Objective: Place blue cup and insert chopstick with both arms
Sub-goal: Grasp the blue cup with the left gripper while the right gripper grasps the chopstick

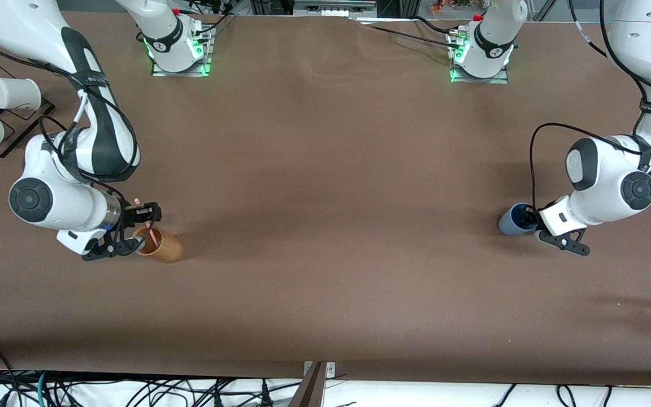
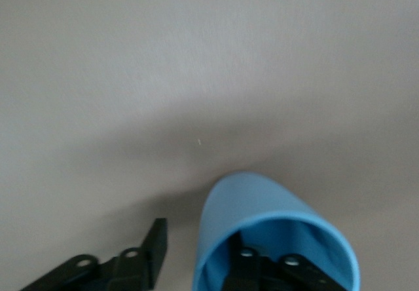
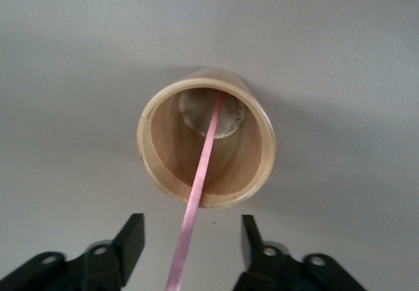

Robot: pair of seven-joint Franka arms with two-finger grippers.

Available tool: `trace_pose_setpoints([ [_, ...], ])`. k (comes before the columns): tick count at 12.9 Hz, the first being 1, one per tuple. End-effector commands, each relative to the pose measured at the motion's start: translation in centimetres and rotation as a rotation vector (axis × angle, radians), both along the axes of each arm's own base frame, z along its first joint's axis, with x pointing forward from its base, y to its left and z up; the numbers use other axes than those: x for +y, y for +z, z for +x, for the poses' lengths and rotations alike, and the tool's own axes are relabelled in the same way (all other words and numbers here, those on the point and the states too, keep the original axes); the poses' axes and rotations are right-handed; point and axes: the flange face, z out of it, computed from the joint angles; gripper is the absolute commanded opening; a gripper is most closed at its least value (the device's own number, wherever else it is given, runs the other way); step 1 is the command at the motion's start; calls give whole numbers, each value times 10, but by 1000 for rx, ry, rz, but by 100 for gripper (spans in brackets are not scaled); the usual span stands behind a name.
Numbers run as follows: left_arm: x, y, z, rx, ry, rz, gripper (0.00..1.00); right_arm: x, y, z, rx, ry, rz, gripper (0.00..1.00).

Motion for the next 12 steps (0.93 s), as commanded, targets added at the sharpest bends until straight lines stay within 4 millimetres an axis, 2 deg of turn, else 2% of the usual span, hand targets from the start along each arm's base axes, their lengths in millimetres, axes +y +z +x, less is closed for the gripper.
trace_pose_setpoints([
  [1, -11, 16, 16, -31, -25, 12, 0, -1, -6, -2, -5, -1, -13, 44],
  [4, -11, 10, 11, -11, -12, 11, 0, -2, -6, -2, -5, -2, -14, 18],
  [5, -13, 13, 13, -15, -13, 12, 0, -3, -5, -1, -6, -1, -13, 11],
  [6, -23, 24, 16, -28, -15, 12, 0, -3, -4, -1, -8, 0, -11, 9],
  [8, -69, 62, 22, -53, -19, 1, 0, -3, -2, 0, -12, -2, -10, 6],
  [9, -110, 80, 27, -63, -14, -7, 0, -3, 1, 1, -16, -2, -10, 6],
  [10, -137, 92, 29, -47, 56, -9, 0, -3, 5, 1, -21, 0, -11, 2],
  [12, -215, 109, 23, -43, 195, -27, 0, -2, 18, 1, -32, 4, -12, 0],
])
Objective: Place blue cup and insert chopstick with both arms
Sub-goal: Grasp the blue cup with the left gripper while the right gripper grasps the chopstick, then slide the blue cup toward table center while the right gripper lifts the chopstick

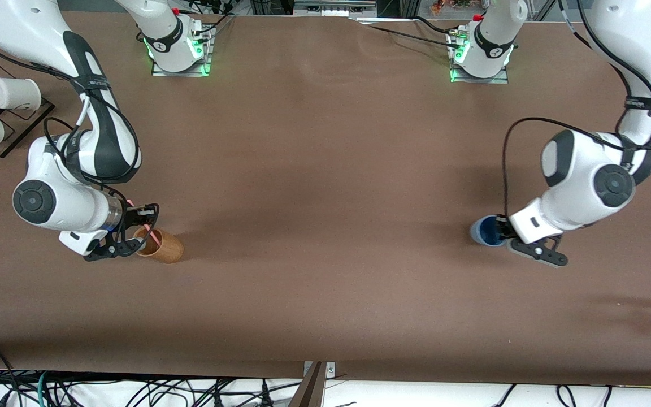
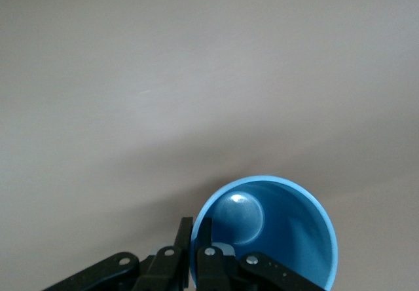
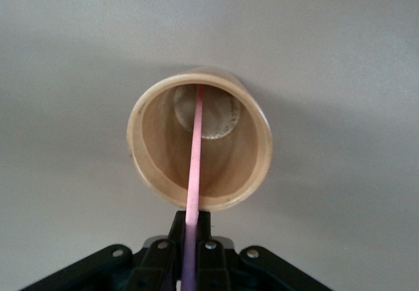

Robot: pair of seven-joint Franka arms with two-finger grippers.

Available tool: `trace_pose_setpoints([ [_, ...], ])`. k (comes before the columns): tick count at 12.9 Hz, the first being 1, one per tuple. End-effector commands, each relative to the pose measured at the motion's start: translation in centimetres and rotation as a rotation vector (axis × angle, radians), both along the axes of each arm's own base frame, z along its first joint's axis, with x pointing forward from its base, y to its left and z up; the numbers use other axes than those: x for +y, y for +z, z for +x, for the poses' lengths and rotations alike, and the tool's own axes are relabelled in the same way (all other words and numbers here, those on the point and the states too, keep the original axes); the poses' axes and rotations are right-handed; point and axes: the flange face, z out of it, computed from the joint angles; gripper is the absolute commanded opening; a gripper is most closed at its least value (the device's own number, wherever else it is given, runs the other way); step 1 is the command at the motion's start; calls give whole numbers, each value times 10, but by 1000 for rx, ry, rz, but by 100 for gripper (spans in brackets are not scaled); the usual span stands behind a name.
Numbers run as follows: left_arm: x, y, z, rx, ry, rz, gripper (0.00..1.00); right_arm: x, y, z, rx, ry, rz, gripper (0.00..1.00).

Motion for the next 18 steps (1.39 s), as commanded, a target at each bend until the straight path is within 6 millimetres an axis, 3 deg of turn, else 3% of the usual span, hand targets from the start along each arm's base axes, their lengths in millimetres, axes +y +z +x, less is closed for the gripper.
trace_pose_setpoints([
  [1, -104, 23, -14, 9, 173, -8, 0, -1, 33, -3, -20, 12, -26, 0],
  [3, -199, 8, -53, 50, 281, -1, 0, 0, 69, -11, 32, 12, -39, 0],
  [4, -237, -1, -71, 59, 297, -1, 0, -1, 90, -14, 52, 10, -44, 0],
  [5, -259, -16, -78, 44, 288, -19, 0, 0, 110, -17, 78, 8, -46, 0],
  [7, -293, -29, -89, -2, 269, -77, 0, 5, 152, -27, 102, 12, -50, 0],
  [8, -300, -36, -89, -13, 263, -93, 0, 14, 167, -31, 118, 27, -48, 0],
  [11, -324, -69, -103, -21, 227, -110, 0, 46, 196, -40, 128, 28, -45, 0],
  [12, -325, -72, -104, -24, 217, -102, 16, 60, 197, -43, 125, 38, -48, 0],
  [13, -323, -70, -102, -30, 220, -101, 98, 75, 197, -45, 123, 40, -51, 0],
  [14, -321, -63, -102, -29, 220, -97, 100, 84, 196, -46, 122, 25, -49, 0],
  [18, -306, 19, -112, 4, 230, -28, 100, 150, 192, -55, 116, -68, -75, 0],
])
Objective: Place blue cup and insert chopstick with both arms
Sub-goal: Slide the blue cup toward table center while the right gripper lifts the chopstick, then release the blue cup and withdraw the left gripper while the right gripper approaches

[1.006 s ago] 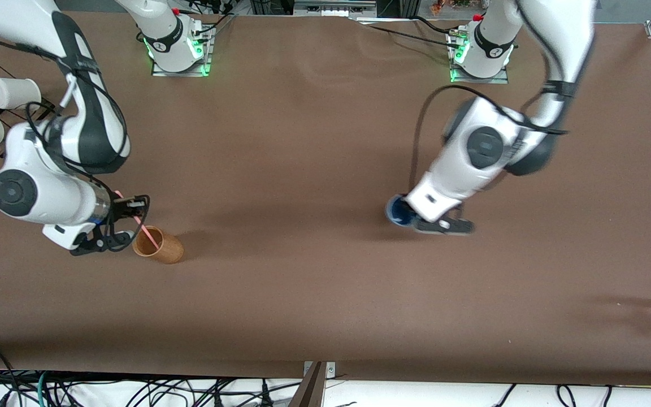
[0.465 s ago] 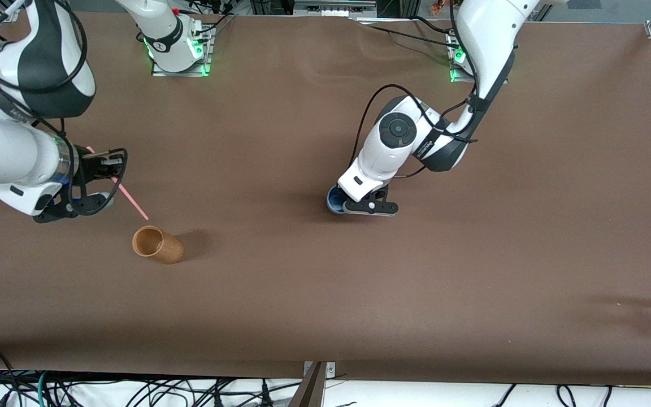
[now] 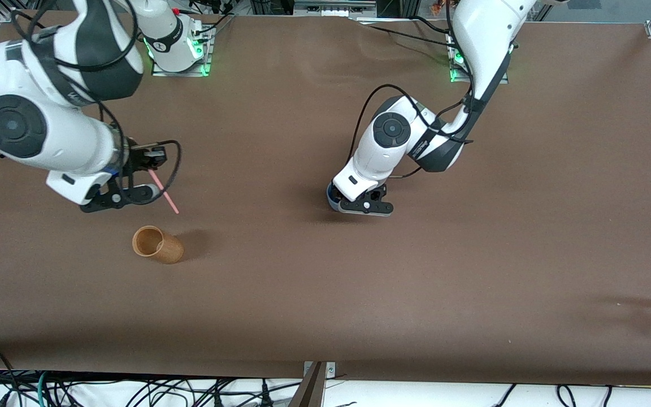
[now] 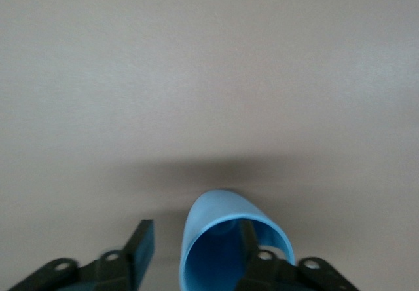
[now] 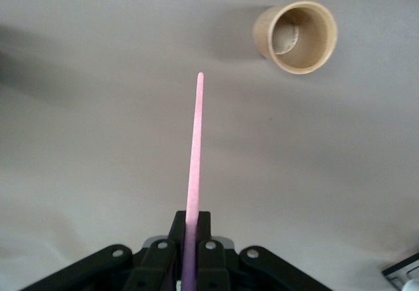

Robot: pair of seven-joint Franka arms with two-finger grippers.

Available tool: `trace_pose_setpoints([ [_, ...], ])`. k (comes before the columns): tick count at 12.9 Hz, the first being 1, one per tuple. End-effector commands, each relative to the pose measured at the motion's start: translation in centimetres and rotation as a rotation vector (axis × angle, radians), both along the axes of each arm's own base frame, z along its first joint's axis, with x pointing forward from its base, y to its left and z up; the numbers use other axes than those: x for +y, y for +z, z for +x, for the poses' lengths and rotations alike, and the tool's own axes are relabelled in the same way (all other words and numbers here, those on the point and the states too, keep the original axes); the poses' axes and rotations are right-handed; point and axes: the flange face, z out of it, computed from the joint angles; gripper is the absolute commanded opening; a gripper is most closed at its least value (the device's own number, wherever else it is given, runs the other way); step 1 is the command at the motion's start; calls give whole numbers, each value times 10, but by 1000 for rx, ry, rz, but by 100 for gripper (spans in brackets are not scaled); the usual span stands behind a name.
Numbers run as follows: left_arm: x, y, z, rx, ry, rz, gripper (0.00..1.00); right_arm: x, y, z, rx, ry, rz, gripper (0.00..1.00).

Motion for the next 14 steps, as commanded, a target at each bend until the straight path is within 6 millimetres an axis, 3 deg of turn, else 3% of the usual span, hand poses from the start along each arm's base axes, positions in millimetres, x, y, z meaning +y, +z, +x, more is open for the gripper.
trace_pose_setpoints([
  [1, 29, 66, -7, 32, 28, 81, 100, 42, 2, -2, -1, -57, -4, 0],
  [5, 156, 128, 37, 64, 97, 142, 100, 111, -9, -15, 43, -174, 61, 0],
  [8, 247, 191, 60, 60, -17, 152, 100, 195, -18, -38, 71, -258, 78, 0],
  [10, 299, 235, 53, 18, -109, 172, 100, 253, -24, -62, 64, -338, 117, 0],
  [11, 325, 253, 38, 1, -94, 185, 100, 277, -30, -74, 64, -359, 131, 0],
  [13, 366, 283, 20, -39, -27, 190, 100, 311, -41, -90, 55, -408, 145, 0],
  [14, 372, 298, 11, -64, -14, 188, 100, 322, -47, -95, 53, -433, 146, 0],
])
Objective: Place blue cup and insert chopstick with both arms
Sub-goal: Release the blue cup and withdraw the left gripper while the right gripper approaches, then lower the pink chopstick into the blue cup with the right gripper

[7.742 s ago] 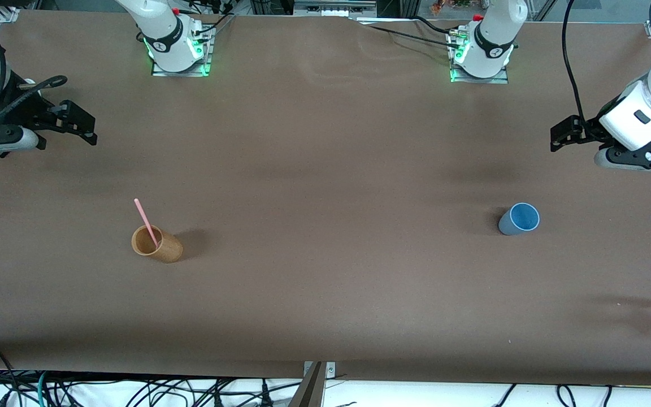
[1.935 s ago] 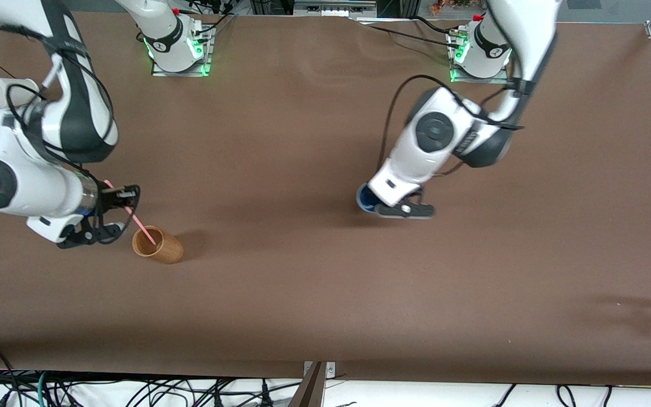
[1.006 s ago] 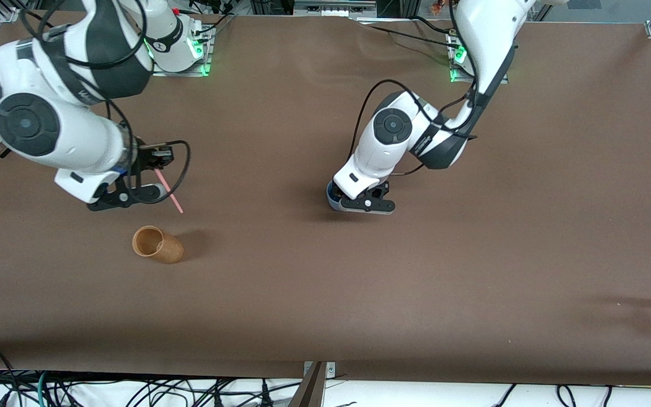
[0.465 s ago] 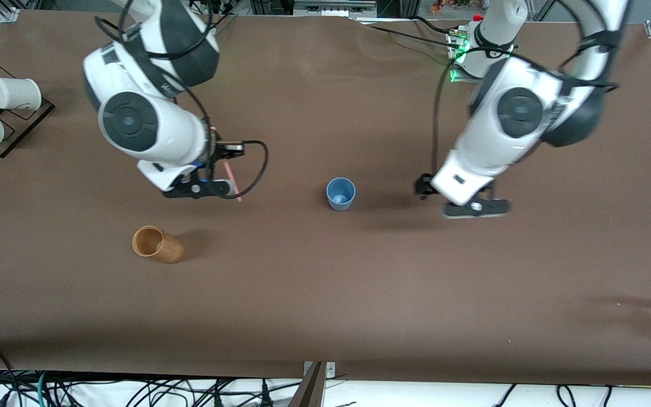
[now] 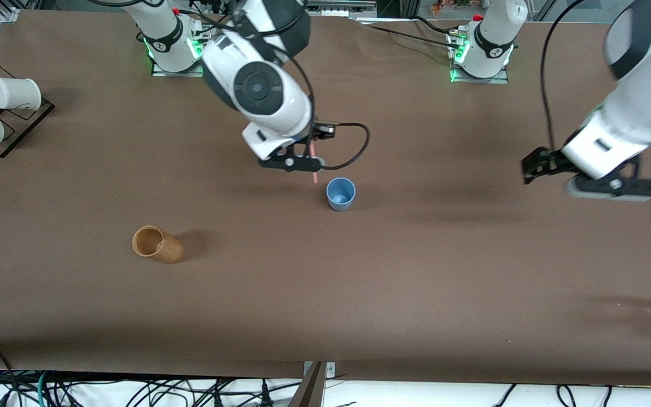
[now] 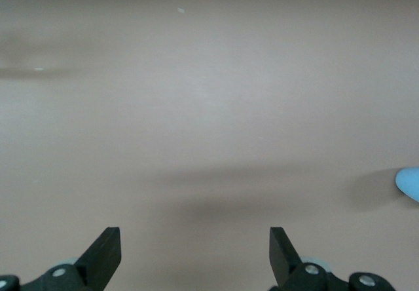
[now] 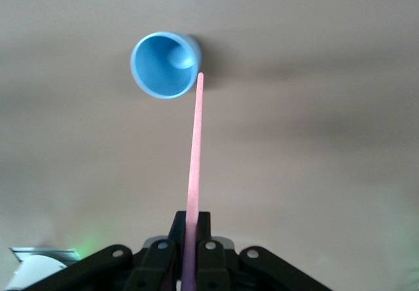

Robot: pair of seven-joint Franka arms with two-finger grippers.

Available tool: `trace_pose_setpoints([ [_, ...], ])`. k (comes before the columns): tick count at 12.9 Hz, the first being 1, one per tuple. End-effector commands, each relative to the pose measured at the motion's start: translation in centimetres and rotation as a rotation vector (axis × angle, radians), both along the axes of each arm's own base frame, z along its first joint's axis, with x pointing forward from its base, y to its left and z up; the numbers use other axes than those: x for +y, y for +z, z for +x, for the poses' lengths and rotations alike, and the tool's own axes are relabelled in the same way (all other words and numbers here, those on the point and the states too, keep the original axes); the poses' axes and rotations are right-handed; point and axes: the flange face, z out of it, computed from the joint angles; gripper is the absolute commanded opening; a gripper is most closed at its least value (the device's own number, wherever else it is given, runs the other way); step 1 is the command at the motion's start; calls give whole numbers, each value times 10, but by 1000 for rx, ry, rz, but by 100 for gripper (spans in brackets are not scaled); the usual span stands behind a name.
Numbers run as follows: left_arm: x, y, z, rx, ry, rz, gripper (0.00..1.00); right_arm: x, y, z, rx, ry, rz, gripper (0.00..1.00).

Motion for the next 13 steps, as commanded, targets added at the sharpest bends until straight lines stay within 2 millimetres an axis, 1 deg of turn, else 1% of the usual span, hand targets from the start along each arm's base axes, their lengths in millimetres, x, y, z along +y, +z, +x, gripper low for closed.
trace_pose_setpoints([
  [1, 15, 23, -36, -29, 2, 11, 100, 26, -10, -5, 11, -71, 20, 0],
  [2, 19, 17, -44, -14, 5, 13, 100, 34, -20, -9, 16, -74, 15, 0],
  [4, 33, 15, -44, -6, 34, 13, 100, 41, -35, -9, 18, -89, 16, 0],
  [5, 37, 14, -44, 8, 43, 9, 100, 45, -39, -12, 22, -88, 12, 0],
  [6, 33, 14, -45, 16, 46, -9, 100, 44, -41, -10, 17, -90, 14, 0],
  [7, 34, 12, -44, 22, 49, -11, 100, 44, -42, -9, 16, -92, 17, 0],
  [9, 37, 12, -43, 24, 51, -12, 100, 44, -51, -3, 8, -101, 22, 0],
  [10, 37, 12, -43, 25, 51, -12, 100, 46, -62, -2, 8, -102, 15, 0],
  [11, 37, 10, -43, 31, 51, -12, 100, 47, -69, -2, 7, -104, 13, 3],
  [12, 36, 10, -44, 45, 52, -11, 100, 48, -80, 0, 9, -107, 11, 9],
  [13, 35, 13, -43, 44, 53, -12, 100, 48, -84, 1, 3, -109, 7, 35],
])
